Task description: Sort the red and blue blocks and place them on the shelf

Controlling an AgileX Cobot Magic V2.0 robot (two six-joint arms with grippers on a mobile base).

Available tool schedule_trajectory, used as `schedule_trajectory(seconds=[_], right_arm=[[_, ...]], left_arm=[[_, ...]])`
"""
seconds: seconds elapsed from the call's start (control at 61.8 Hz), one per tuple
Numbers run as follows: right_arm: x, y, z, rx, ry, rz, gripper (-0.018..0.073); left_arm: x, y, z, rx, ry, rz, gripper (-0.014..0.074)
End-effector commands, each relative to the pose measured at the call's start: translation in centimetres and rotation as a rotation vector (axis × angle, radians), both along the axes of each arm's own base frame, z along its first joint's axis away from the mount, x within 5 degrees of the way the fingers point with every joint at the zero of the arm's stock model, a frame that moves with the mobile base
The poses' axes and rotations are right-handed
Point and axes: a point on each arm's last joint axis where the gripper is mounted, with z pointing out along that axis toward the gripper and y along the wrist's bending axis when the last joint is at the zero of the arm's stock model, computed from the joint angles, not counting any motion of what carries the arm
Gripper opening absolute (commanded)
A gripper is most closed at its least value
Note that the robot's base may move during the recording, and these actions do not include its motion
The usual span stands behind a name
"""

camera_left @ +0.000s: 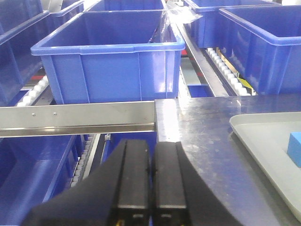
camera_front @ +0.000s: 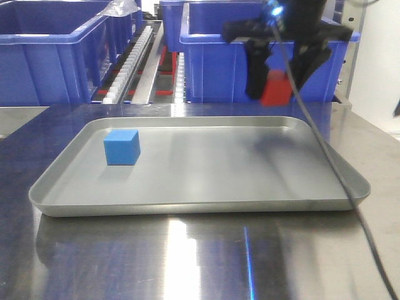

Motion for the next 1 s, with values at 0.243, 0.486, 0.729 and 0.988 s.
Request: schedule_trajectory(seconds=[0.243,0.486,0.729,0.988], right_arm=[[-4.4,-6.0,5.8,0.132,-0.535,-0.027,0.005],[-9.4,-12.0,5.5,0.165,-0.724,-0.188,0.005],[-15.8,-14.7,5.0,0.185,-0.877,-0.265,0.005],[-23.0,-15.5,5.0,0.225,-1.038,-0.261,0.005]], left_arm=[[0.0,0.0,-0.6,-0.007,-0.065,-0.007,0.0123],[0.0,0.0,-0.6,-0.007,-0.065,-0.007,0.0123],[0.0,0.0,-0.6,-0.007,-0.065,-0.007,0.0123],[0.0,0.0,-0.6,-0.007,-0.065,-0.007,0.0123]])
